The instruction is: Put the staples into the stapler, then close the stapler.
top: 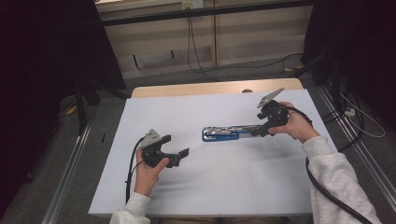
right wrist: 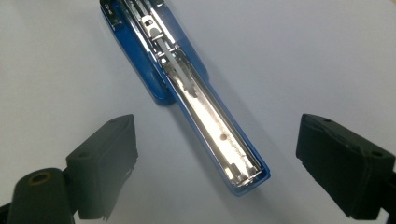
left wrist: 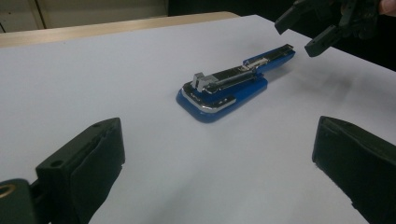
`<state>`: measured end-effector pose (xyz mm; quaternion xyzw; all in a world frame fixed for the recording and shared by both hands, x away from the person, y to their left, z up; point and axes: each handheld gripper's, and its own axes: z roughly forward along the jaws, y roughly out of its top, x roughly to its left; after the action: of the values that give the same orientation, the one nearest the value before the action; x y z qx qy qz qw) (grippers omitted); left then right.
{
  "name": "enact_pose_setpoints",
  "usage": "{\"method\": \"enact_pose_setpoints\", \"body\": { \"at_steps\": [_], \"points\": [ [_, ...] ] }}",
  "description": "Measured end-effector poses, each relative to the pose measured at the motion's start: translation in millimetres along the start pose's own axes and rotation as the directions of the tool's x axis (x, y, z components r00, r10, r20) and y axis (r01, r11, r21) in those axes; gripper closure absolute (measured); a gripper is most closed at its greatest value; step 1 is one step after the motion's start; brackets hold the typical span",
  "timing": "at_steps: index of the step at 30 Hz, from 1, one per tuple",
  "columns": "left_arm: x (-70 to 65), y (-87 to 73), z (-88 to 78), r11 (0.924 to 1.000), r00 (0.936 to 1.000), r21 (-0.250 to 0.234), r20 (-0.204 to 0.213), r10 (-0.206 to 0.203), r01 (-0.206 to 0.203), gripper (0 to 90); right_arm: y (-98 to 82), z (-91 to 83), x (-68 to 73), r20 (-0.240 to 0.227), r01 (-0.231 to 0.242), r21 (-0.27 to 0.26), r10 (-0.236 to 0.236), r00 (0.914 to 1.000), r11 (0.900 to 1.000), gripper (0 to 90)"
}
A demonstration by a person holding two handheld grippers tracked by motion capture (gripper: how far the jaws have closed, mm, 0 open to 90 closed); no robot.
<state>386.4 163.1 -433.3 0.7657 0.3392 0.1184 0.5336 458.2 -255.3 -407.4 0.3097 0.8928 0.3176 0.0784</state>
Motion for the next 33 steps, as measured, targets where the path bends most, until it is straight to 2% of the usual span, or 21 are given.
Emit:
{"method": "enact_pose_setpoints", "body": {
  "at_steps": [1, 3, 6, 7, 14, 16, 19, 21, 26, 28, 29, 30, 31, 32, 33],
  "points": [
    [0.3, 2.5, 6.3, 1.0, 1.0, 0.008, -0.006, -0.004, 0.004, 2.4, -2.5, -1.1, 0.6, 0.005, -0.003, -0.003, 0.003, 1.0, 1.0, 11.8],
    [1.2, 4.1, 8.8, 0.9998, 1.0, 0.018, 0.002, 0.003, -0.003, 2.4, -5.4, -1.7, 1.0, 0.006, -0.01, -0.006, 0.01, 0.9999, 1.0, 11.6],
    [1.4, 7.0, 16.8, 1.0, 1.0, 0.003, 0.004, 0.002, -0.002, 2.4, -9.0, -2.7, 1.5, 0.008, -0.018, -0.009, 0.018, 0.9998, 1.0, 11.5],
    [2.7, 8.5, 22.0, 0.9997, 0.9999, 0.025, 0.012, -0.007, 0.007, 2.4, -12.6, -3.5, 1.1, 0.01, -0.024, -0.009, 0.024, 0.9997, 1.0, 11.1],
    [4.1, 11.8, 33.1, 0.9993, 1.0, 0.037, -0.004, 0.001, -0.001, 2.5, -21.9, -6.4, 2.1, 0.017, -0.046, -0.017, 0.046, 0.9988, 0.999, 10.7],
    [5.1, 12.5, 35.9, 0.9994, 0.9999, 0.032, 0.004, -0.016, 0.016, 2.5, -23.7, -8.2, 3.1, 0.019, -0.044, -0.018, 0.045, 0.9988, 0.999, 10.6],
    [6.0, 15.5, 40.0, 0.9987, 0.9999, 0.051, -0.017, -0.001, 0.001, 3.0, -27.7, -12.3, 2.8, 0.028, -0.058, -0.027, 0.059, 0.9978, 0.998, 10.3],
    [8.3, 17.6, 44.0, 0.9987, 0.9997, 0.048, -0.02, -0.015, 0.016, 2.8, -32.0, -15.8, 3.7, 0.051, -0.065, -0.026, 0.066, 0.9965, 0.998, 10.3],
    [10.6, 16.0, 51.4, 0.9977, 0.9988, 0.062, -0.042, -0.027, 0.029, 3.5, -36.8, -17.3, 4.5, 0.058, -0.075, -0.029, 0.076, 0.9954, 0.997, 10.4],
    [11.5, 14.6, 54.6, 0.9974, 0.9976, 0.061, -0.061, -0.033, 0.037, 7.6, -38.1, -17.6, 4.8, 0.074, -0.079, -0.04, 0.082, 0.9939, 0.996, 10.4],
    [12.9, 14.3, 55.4, 0.997, 0.9979, 0.07, -0.058, -0.028, 0.032, 10.0, -38.5, -17.2, 5.1, 0.069, -0.083, -0.042, 0.086, 0.9939, 0.996, 10.5],
    [12.9, 14.1, 56.6, 0.9972, 0.997, 0.064, -0.07, -0.034, 0.039, 15.4, -38.6, -16.7, 5.6, 0.069, -0.084, -0.04, 0.086, 0.9938, 0.996, 10.5],
    [13.6, 14.3, 57.3, 0.9974, 0.9951, 0.068, -0.098, -0.017, 0.024, 21.0, -38.8, -16.2, 5.6, 0.076, -0.082, -0.035, 0.084, 0.9935, 0.996, 11.0],
    [13.7, 13.9, 59.3, 0.997, 0.9949, 0.07, -0.097, -0.026, 0.032, 32.8, -39.0, -15.7, 5.7, 0.084, -0.077, -0.03, 0.079, 0.9933, 0.997, 11.7],
    [14.1, 13.9, 61.2, 0.9959, 0.9945, 0.083, -0.101, -0.028, 0.036, 32.8, -39.1, -15.7, 5.8, 0.085, -0.077, -0.024, 0.079, 0.9933, 0.997, 12.4]
  ]
}}
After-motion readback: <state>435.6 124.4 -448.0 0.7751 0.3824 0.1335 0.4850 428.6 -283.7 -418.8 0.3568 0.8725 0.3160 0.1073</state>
